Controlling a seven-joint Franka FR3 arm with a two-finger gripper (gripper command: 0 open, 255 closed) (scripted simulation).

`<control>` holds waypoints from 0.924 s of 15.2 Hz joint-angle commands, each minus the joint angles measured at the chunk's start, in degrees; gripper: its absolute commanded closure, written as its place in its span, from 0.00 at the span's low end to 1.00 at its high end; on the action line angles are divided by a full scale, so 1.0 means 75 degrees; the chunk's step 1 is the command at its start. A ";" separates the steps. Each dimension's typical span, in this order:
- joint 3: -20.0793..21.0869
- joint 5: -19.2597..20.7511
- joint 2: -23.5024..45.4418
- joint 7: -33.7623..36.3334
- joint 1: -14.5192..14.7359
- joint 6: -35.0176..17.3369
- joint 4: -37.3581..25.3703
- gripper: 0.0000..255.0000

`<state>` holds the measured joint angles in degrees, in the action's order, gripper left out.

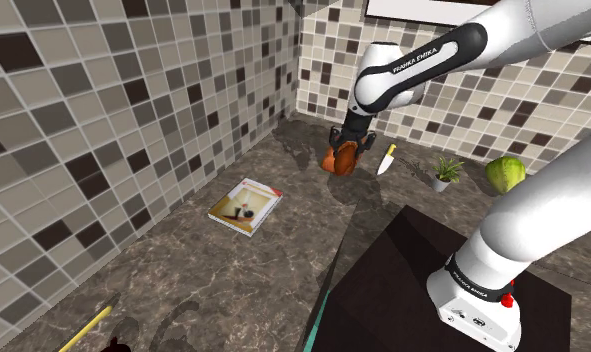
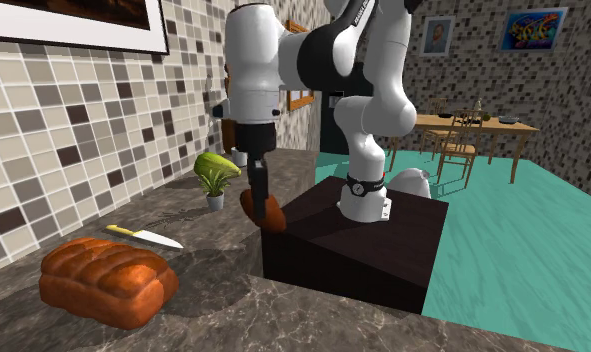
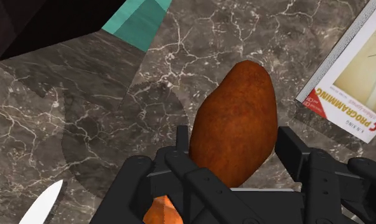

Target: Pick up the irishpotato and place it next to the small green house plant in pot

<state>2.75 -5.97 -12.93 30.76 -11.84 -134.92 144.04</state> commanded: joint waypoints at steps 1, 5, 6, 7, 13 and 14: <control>-0.0301 0.0056 -0.0061 -0.0470 -0.0204 0.0095 -0.0001 1.00; -0.0830 0.0144 0.0118 -0.1286 -0.0564 0.0176 -0.0205 1.00; -0.0960 0.0161 0.0183 -0.1489 -0.0649 0.0199 -0.0279 1.00; -0.1088 0.0173 0.0255 -0.1692 -0.0735 0.0223 -0.0362 1.00; -0.1810 0.0149 0.0845 -0.2910 -0.1219 0.0408 -0.1047 1.00; -0.1919 0.0125 0.0968 -0.3113 -0.1299 0.0447 -0.1191 1.00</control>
<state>-10.92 -4.93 -6.48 8.81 -21.07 -132.11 136.35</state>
